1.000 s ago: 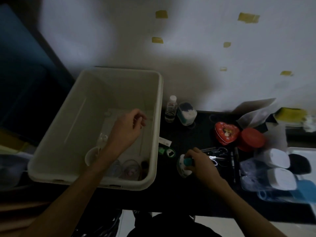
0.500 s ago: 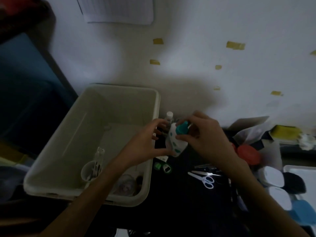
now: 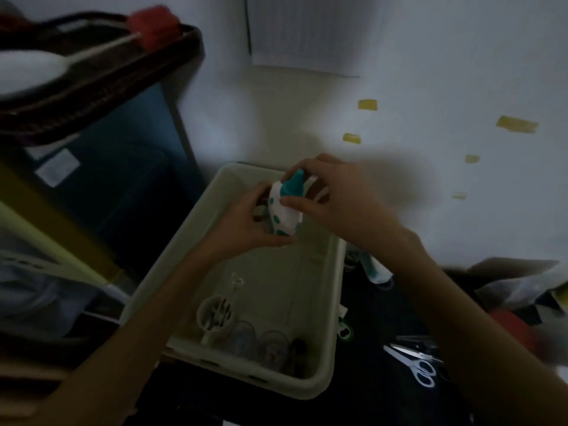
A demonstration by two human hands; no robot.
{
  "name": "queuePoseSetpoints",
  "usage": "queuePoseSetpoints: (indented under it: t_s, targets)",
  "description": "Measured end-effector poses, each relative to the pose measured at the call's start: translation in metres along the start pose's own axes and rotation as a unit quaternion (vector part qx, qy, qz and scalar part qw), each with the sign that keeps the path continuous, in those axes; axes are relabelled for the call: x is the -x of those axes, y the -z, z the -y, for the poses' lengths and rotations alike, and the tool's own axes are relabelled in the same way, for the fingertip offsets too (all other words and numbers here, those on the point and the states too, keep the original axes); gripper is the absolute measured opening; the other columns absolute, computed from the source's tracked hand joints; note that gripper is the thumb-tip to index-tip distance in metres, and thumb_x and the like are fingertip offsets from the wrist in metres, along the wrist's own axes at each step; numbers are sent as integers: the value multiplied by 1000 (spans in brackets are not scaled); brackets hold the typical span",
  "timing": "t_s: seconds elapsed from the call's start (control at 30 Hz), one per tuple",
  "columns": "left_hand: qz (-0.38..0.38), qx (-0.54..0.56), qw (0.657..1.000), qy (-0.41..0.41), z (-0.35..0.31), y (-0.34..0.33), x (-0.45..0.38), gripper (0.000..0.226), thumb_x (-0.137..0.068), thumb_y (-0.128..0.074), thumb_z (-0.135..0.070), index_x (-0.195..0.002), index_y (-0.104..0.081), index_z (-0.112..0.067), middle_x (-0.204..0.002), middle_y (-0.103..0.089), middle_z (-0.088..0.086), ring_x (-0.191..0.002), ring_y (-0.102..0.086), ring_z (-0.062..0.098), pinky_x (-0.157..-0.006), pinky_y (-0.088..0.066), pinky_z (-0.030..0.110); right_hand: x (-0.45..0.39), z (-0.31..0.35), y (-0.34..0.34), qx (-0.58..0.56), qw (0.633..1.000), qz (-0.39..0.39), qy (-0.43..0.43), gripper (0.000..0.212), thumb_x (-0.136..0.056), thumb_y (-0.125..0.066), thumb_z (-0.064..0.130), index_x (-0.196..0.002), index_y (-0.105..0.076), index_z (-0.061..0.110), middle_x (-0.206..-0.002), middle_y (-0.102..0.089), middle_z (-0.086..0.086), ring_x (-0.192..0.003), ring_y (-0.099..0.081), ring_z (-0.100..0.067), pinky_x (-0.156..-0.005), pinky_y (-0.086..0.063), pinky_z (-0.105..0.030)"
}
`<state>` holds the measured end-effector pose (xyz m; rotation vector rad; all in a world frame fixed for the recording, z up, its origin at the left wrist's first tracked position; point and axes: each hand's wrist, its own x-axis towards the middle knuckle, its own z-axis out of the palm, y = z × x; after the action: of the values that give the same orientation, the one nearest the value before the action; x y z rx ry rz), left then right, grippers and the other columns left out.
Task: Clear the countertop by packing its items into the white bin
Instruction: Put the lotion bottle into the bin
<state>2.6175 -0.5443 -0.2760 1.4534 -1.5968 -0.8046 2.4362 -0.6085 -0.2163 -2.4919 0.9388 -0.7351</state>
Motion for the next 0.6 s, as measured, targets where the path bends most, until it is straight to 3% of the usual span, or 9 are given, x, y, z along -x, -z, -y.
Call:
queuePoseSetpoints:
  t_s: [0.17, 0.27, 0.37, 0.6]
  targets:
    - [38, -13, 997, 71, 58, 41, 4, 78, -69, -87, -22, -136, -49, -26, -127, -60, -9, -116, -57, 5, -94, -54, 32, -37, -1, -77, 8, 1000, 10, -8, 36, -81, -73, 44, -92, -61, 11, -88, -56, -2, -74, -54, -17, -65, -44, -29]
    - [49, -51, 992, 109, 95, 53, 7, 72, -70, -86, -24, -133, -52, -22, -120, -63, -5, -109, -61, 8, -91, -56, 36, -51, -3, -121, 5, 999, 36, -37, 34, -85, -71, 42, -84, -49, 15, -83, -47, -1, -69, -46, -18, -62, -31, -27]
    - [47, -91, 983, 154, 124, 58, 9, 65, -74, -82, -25, -132, -53, -18, -116, -65, 0, -100, -66, 13, -90, -56, 38, -59, -7, -158, 14, 994, 76, -71, 34, -86, -69, 41, -87, -47, 16, -88, -46, -3, -72, -44, -17, -64, -31, -27]
    - [69, -181, 956, 219, 151, 58, 15, 45, -79, -76, -26, -120, -63, -10, -106, -70, 8, -95, -67, 20, -83, -55, 33, -63, -15, -226, 15, 977, 151, -149, 40, -81, -75, 42, -89, -57, 7, -94, -62, -16, -83, -62, -32, -63, -36, -29]
